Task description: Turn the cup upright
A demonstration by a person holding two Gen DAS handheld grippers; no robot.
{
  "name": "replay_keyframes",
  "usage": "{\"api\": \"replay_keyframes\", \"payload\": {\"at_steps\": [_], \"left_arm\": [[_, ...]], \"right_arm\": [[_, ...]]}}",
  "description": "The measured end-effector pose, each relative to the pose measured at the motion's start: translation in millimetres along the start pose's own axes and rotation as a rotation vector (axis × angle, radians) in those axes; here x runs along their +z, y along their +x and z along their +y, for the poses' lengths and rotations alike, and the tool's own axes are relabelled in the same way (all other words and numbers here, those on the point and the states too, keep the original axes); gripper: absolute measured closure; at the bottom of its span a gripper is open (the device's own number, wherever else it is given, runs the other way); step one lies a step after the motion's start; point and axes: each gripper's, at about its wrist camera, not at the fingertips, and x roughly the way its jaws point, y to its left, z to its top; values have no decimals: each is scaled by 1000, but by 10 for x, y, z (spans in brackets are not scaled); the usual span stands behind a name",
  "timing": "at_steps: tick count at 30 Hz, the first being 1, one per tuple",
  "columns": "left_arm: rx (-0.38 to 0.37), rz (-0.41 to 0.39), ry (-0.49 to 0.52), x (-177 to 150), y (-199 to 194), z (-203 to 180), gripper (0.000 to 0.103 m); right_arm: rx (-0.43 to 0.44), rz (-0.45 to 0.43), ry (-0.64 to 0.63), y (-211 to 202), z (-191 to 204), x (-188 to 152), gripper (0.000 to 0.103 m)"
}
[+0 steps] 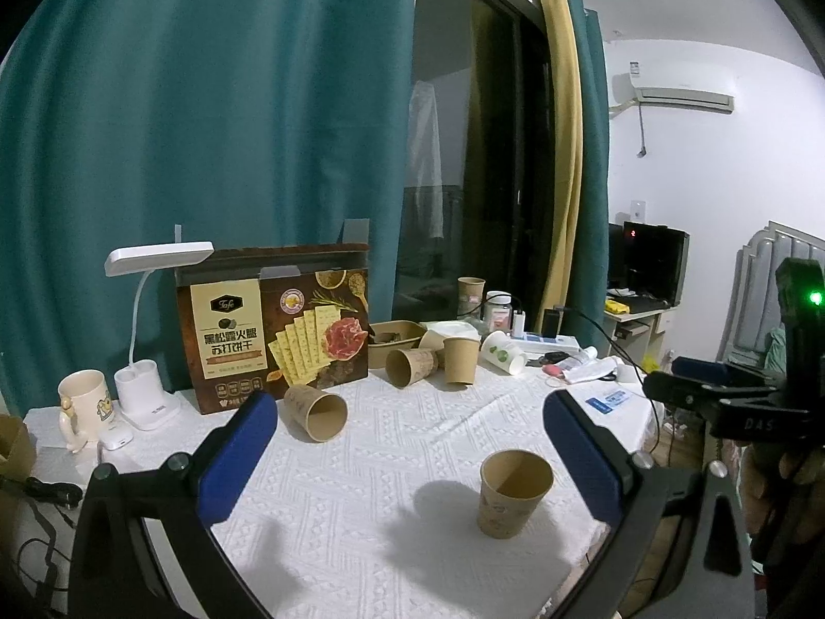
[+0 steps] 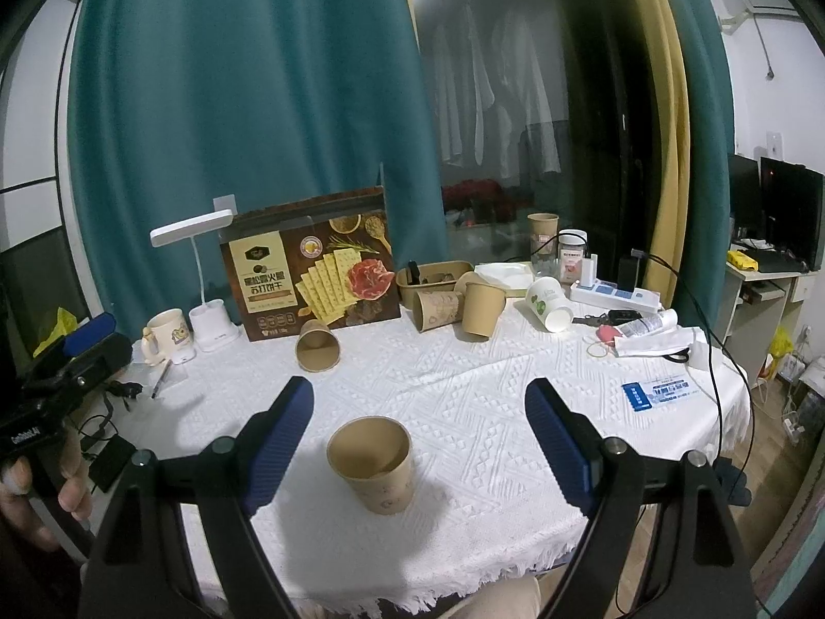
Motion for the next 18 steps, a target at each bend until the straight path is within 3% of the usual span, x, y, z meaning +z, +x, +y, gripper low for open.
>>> {"api": "replay_keyframes", "payload": {"at_steps": [18], "left_arm": [[-6,-1,6,5,6,-22,0]], "right_arm": [[5,-2,1,-9,-10,-1,21]]}}
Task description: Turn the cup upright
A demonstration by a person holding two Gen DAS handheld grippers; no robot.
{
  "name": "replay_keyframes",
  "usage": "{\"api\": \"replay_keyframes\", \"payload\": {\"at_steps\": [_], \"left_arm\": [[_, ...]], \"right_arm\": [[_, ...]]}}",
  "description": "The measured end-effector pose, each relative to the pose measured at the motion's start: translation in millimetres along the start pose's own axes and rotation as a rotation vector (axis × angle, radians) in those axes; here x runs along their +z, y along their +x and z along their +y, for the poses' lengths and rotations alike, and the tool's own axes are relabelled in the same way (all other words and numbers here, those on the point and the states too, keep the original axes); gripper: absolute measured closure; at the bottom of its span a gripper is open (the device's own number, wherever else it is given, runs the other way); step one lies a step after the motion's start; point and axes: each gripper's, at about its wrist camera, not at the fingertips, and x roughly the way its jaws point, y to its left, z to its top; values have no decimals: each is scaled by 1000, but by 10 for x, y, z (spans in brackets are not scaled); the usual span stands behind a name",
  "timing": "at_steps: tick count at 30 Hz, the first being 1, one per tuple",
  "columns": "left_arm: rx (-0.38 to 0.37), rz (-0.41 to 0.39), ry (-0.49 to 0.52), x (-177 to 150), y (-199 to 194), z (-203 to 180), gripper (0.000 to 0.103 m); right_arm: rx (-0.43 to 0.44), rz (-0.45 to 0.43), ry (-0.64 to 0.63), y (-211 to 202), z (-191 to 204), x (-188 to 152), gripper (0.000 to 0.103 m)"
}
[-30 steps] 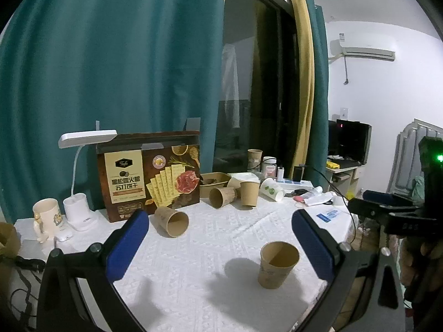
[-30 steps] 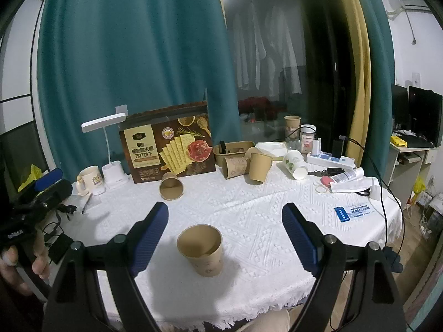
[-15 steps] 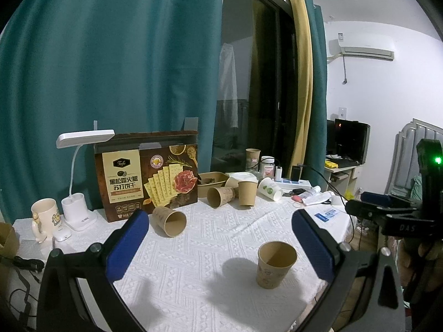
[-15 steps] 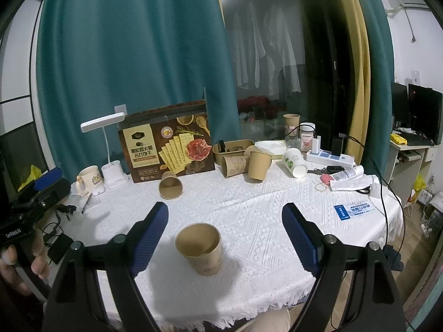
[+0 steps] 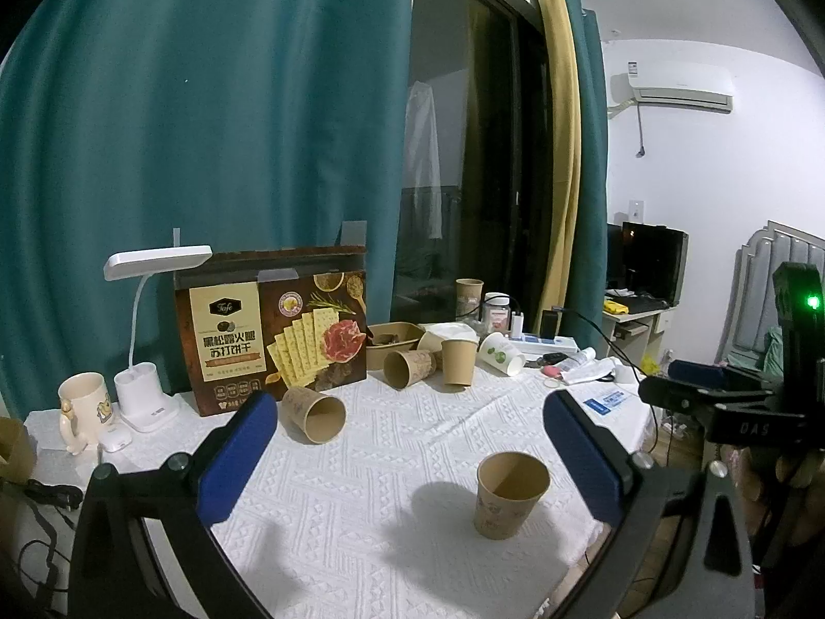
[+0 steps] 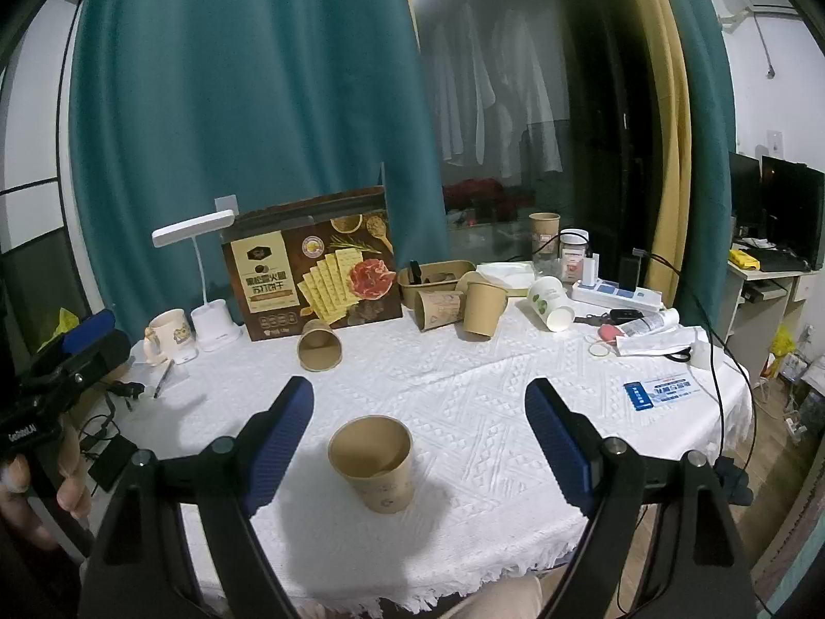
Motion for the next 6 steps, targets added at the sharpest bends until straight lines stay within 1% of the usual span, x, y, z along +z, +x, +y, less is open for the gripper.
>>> {"api": "replay_keyframes", "payload": {"at_steps": [6], "left_arm": [[-15,6,6,18,15,-19,0]], "right_arm": [[-2,3,1,2,4,-21,21]]}}
